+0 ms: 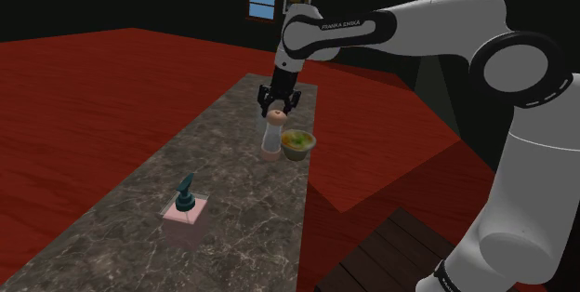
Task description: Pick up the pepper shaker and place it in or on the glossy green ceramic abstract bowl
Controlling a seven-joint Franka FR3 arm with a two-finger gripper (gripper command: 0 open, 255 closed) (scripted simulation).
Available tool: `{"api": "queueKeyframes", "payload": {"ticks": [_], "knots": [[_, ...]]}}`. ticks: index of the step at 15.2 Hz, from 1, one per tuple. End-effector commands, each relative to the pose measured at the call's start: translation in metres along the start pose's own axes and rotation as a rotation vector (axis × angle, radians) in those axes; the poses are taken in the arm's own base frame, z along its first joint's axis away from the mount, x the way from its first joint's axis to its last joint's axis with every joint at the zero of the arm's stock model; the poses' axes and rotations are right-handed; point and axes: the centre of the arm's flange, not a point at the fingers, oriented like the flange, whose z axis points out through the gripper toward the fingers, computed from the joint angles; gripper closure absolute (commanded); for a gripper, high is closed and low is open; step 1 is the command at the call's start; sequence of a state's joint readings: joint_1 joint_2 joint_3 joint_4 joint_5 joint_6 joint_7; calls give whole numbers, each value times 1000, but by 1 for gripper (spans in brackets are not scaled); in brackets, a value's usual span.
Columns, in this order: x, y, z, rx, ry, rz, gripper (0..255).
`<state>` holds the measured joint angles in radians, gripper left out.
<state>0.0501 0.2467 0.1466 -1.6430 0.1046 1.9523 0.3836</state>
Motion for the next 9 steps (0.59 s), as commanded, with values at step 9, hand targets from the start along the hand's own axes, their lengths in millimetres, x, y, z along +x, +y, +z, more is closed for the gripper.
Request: {"api": "queueKeyframes", "payload": {"ticks": [9], "knots": [[1,-7,-53,0,0,0,255]]}}
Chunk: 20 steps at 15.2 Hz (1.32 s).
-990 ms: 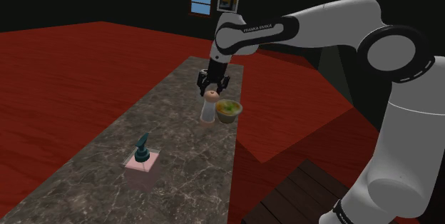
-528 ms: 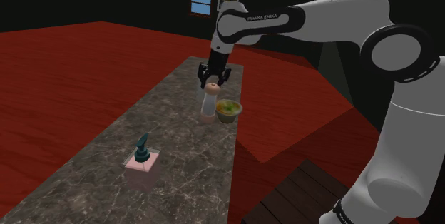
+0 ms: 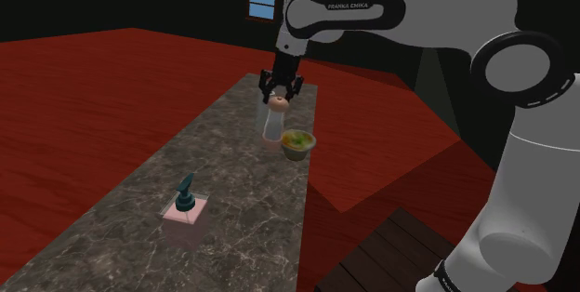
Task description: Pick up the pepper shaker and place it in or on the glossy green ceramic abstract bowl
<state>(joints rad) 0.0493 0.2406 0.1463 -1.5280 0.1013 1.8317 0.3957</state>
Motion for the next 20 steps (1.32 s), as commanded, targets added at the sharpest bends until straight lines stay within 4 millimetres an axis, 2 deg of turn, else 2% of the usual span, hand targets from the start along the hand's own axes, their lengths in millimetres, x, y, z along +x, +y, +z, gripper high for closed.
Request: {"api": "queueKeyframes", "payload": {"ticks": [1,7,20], "knots": [[-1,-2,-10,0,0,0,255],[0,-6,-39,0,0,0,255],[71,125,-125,0,0,0,255]]}}
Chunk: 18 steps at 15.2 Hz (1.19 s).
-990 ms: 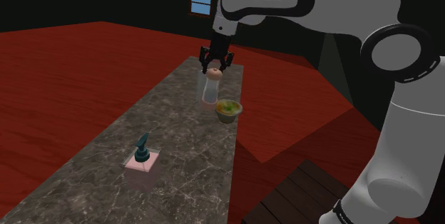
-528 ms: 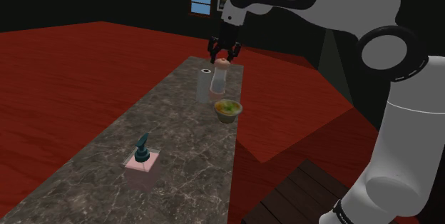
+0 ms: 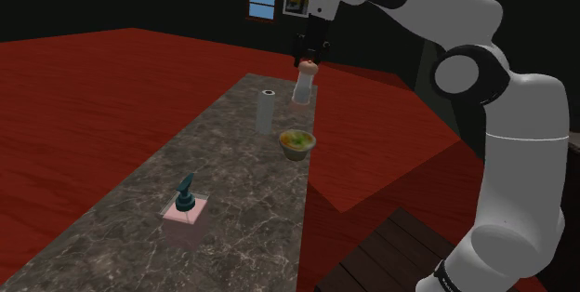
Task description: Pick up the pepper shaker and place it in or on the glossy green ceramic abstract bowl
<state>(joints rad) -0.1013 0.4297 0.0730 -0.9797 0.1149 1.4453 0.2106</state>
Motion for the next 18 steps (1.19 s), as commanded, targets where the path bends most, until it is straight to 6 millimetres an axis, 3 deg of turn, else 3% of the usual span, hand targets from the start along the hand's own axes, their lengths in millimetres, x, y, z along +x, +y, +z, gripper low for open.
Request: {"api": "queueKeyframes", "payload": {"ticks": [1,18], "knots": [[11,20,-13,0,-1,-1,255],[10,33,76,0,-1,-1,255]]}}
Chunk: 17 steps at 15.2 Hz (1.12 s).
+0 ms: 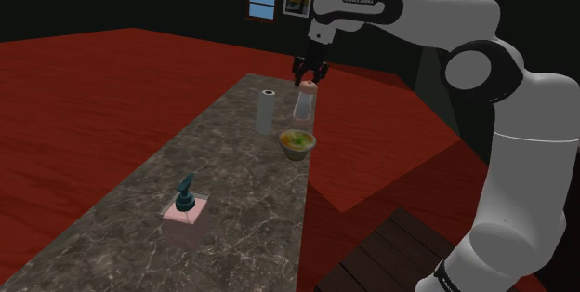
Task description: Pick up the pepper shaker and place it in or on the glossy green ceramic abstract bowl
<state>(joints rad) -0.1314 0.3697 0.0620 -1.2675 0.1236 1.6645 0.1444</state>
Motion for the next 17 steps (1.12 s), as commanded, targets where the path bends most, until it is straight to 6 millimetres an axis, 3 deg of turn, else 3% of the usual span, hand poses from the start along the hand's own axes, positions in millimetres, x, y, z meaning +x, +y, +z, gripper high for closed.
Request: {"api": "queueKeyframes", "payload": {"ticks": [1,10,17], "knots": [[0,1,10,0,1,0,255],[0,8,55,0,1,0,255],[0,8,55,0,1,0,255]]}}
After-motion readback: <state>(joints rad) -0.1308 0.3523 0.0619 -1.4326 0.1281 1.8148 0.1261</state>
